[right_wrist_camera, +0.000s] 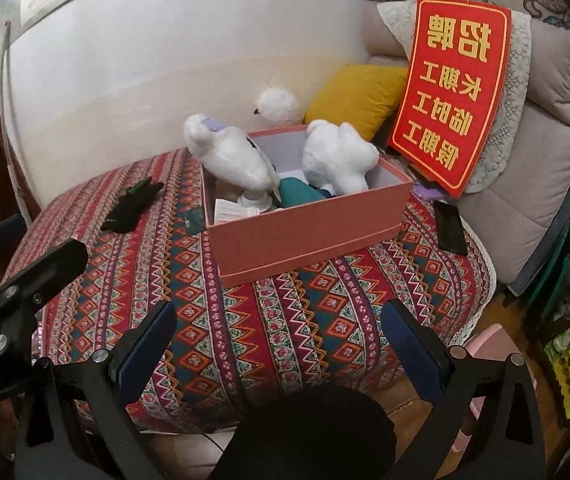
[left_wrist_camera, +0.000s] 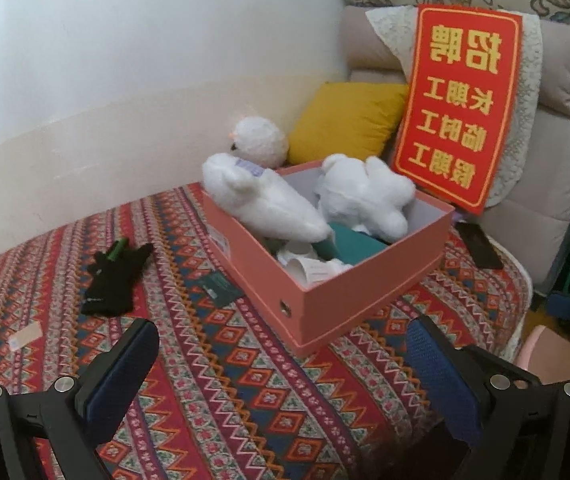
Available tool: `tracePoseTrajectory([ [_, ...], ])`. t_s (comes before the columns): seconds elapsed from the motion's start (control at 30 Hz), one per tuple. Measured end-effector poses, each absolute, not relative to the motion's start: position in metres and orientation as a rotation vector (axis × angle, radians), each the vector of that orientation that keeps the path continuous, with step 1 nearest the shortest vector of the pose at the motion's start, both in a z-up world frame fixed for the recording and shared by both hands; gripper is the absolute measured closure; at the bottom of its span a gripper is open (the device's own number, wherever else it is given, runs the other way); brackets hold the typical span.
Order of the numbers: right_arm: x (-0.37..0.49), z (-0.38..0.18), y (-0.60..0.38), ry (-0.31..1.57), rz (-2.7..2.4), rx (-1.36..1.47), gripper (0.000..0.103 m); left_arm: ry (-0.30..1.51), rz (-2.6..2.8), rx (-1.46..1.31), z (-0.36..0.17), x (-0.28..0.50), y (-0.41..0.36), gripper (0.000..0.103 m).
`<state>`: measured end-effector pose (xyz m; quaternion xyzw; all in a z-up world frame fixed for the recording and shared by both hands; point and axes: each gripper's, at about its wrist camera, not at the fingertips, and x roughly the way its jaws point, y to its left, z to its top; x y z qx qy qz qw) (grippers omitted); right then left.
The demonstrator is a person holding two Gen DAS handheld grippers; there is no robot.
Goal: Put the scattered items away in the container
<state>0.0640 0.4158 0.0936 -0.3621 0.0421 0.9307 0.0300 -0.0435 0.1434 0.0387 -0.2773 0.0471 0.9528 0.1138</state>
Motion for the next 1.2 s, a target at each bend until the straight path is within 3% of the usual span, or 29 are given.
tracePoseTrajectory([
  [1.2,0.047,0.084,0.409,0.093,2.877,-1.17,0.0,0.113,2.706,-0.829,0.037,-0.05,0.131,0.002],
])
